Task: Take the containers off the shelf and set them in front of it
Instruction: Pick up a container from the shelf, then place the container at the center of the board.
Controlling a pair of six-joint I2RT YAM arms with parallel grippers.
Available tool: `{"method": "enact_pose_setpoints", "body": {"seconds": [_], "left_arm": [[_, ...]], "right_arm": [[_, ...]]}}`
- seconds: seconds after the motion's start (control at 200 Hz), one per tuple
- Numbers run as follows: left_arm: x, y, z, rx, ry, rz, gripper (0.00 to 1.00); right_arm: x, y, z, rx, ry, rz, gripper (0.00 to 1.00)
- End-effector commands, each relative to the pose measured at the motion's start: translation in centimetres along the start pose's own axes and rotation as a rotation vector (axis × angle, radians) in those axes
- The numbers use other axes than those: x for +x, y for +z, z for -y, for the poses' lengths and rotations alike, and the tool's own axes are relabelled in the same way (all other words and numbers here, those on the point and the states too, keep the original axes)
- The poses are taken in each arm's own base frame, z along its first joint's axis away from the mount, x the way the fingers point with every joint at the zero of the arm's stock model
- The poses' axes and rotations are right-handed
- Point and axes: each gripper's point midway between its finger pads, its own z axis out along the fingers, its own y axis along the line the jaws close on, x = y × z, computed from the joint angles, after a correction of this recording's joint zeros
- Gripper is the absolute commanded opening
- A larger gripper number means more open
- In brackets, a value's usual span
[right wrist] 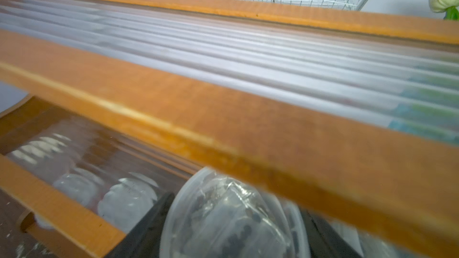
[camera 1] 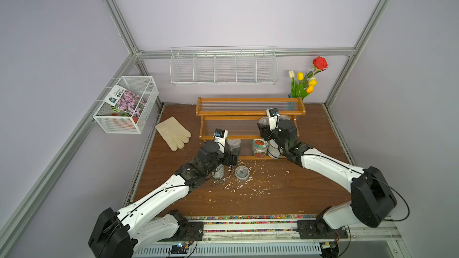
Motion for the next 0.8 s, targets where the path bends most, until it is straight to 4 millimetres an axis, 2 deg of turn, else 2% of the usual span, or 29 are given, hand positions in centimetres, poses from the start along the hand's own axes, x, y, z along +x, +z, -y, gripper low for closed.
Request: {"method": "enact_pose_setpoints", "body": {"seconds": [0.0,0.165,0.3,0.37,0.53,0.635,0.795], "left_arm": [[-0.6,0.0,0.2,0.026,-0.017,0.020,0.97],[-0.9,-0.3,-0.3,0.035,-0.038,0.031,0.97],[-1.0,-0.7,-0.7,0.046,-0.055,0.042,0.97],[-1.0,-1.0,-1.0,0.046,-0.063,0.047,0.97],[-1.3,-1.6,-1.8,0.042,-0.079,0.056,0.97],[-1.5,-1.7,-2.1,0.042,-0.080,0.059,0.97],[-2.0,-1.5,-2.4,0.042,-0.080,0.059,0.97]], "right_arm": [[-0.5,-2.1,-1.3,-0.078,-0.005,0.014,0.55],[0.5,-5.2,-2.8,-0.168,-0.007,-0.010,0.54],[1.5,-8.7,-5.0,-0.262,-0.051,-0.028,0.54],[3.2,-10.7,-6.2,-0.303,-0.074,-0.044,0.54],[8.9,-14.0,-8.2,-0.358,-0.107,-0.087,0.54],[11.8,-14.6,-8.2,-0.355,-0.066,-0.081,0.54],[14.9,-13.6,-8.0,-0.341,0.005,-0.078,0.54]]}}
